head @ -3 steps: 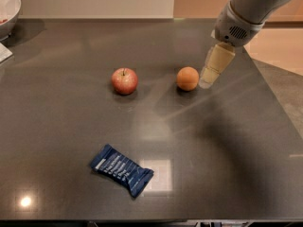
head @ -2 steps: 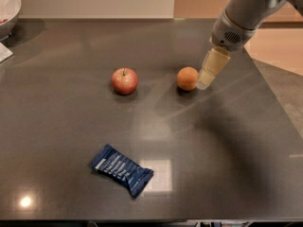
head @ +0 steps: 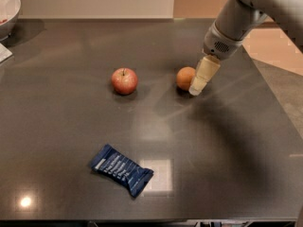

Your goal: Move orange near rxbar blueberry

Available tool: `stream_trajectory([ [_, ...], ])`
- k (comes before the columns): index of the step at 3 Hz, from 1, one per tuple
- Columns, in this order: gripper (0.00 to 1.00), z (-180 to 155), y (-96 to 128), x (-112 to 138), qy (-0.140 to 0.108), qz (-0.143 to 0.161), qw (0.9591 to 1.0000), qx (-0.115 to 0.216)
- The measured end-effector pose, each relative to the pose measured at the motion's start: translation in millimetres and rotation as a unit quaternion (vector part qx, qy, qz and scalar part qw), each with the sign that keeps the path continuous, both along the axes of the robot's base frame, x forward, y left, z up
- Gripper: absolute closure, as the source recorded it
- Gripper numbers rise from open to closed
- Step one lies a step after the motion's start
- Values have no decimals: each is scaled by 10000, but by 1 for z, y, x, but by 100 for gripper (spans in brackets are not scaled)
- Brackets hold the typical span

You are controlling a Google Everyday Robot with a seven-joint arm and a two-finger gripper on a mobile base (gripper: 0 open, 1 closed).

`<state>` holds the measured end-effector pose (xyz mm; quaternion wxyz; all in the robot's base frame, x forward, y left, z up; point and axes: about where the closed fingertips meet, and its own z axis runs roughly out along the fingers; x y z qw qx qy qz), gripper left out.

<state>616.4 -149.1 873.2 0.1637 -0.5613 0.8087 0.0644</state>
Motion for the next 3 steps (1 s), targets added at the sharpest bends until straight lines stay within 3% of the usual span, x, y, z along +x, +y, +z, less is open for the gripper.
stream_trajectory([
  [1,0,-11,12,4,107,85,9998,118],
  [2,17,-22,22,4,199,133,9995,181],
  [3,40,-27,26,3,258,121,9994,220],
])
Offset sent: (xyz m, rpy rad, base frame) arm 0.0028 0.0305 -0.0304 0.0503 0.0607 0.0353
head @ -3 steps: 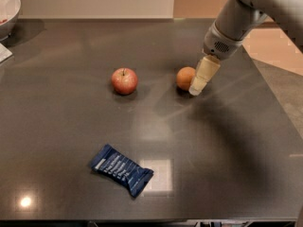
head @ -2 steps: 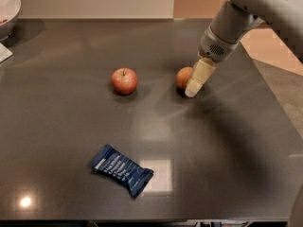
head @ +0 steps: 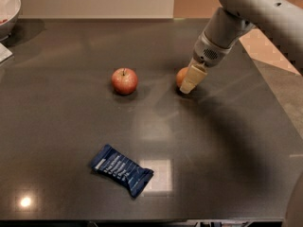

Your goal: Move orange near rxbar blueberry

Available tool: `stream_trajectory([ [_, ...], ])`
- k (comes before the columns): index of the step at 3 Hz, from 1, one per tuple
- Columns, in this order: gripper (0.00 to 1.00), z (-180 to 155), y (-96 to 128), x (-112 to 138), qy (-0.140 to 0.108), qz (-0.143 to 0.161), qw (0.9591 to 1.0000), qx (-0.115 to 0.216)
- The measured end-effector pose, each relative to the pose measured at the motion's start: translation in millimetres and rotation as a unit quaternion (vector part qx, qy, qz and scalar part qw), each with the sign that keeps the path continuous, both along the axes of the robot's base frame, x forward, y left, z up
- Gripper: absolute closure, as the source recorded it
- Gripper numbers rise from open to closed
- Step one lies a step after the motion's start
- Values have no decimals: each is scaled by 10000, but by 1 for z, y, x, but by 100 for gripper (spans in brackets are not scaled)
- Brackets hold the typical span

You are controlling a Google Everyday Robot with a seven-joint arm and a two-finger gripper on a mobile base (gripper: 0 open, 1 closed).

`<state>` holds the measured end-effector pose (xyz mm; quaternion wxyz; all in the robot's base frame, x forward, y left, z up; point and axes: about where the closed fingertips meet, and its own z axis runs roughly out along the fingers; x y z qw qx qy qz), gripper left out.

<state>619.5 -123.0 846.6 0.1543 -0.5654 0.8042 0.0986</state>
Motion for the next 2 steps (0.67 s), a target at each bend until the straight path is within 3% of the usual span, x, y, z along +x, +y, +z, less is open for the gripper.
stream_trajectory([
  [2,87,11,0,-14,4,9,10000,99],
])
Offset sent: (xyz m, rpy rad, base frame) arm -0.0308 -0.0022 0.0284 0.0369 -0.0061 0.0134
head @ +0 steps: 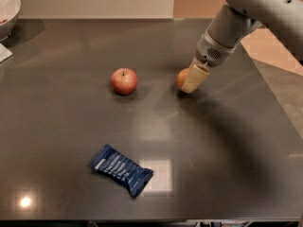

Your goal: Move orange near rxbar blueberry

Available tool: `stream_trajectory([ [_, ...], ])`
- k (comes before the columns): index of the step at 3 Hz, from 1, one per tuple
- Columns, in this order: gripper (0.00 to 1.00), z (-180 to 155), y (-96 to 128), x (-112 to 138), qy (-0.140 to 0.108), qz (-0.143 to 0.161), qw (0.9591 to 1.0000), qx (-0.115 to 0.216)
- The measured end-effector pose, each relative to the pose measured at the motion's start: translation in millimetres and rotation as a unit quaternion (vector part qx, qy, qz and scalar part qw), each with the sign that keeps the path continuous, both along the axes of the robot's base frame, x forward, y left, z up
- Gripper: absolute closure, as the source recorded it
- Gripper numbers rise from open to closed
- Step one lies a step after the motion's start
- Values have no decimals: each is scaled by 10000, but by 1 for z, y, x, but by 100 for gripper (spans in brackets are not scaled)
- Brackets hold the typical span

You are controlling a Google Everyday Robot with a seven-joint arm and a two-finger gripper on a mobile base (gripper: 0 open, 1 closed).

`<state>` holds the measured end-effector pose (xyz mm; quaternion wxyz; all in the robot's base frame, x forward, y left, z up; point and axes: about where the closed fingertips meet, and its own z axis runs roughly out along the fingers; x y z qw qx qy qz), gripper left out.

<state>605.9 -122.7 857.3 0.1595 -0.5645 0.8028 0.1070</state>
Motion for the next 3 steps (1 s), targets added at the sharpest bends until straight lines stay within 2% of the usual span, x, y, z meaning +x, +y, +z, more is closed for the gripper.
stream_trajectory([
  [1,100,14,9,-29,-17,323,9994,123],
  [3,100,28,49,-105,5,1171,9924,379],
])
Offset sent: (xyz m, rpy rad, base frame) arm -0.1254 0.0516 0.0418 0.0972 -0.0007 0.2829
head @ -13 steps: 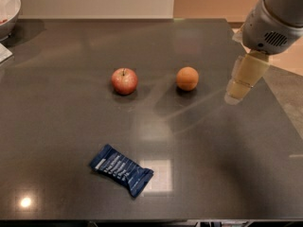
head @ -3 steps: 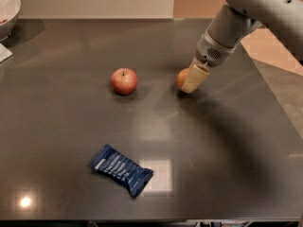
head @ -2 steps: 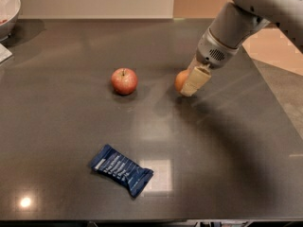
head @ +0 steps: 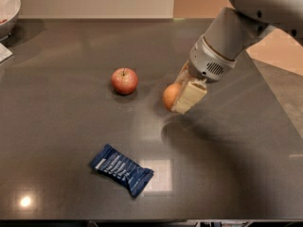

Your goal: Move orange near rxbar blueberry

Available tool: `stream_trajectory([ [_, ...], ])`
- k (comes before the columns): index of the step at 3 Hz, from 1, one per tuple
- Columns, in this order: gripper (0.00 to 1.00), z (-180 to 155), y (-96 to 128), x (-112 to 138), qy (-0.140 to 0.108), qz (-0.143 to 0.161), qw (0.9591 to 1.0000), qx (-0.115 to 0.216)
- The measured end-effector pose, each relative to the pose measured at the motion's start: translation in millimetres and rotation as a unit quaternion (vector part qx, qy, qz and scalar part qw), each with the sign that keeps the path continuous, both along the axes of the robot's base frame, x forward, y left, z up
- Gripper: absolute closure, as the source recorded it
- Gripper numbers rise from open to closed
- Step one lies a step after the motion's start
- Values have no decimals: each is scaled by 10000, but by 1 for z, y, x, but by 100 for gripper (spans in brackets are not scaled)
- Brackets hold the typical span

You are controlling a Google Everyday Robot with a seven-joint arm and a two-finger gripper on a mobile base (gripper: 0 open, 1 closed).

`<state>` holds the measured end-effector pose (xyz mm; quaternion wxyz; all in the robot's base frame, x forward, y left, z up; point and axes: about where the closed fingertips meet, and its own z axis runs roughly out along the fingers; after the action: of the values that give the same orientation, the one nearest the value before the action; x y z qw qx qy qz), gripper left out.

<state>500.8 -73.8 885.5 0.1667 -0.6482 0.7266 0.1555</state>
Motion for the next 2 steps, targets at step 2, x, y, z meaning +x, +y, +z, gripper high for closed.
stream_trajectory([
  [2,100,-21,44,-51,79,689,9975,94],
])
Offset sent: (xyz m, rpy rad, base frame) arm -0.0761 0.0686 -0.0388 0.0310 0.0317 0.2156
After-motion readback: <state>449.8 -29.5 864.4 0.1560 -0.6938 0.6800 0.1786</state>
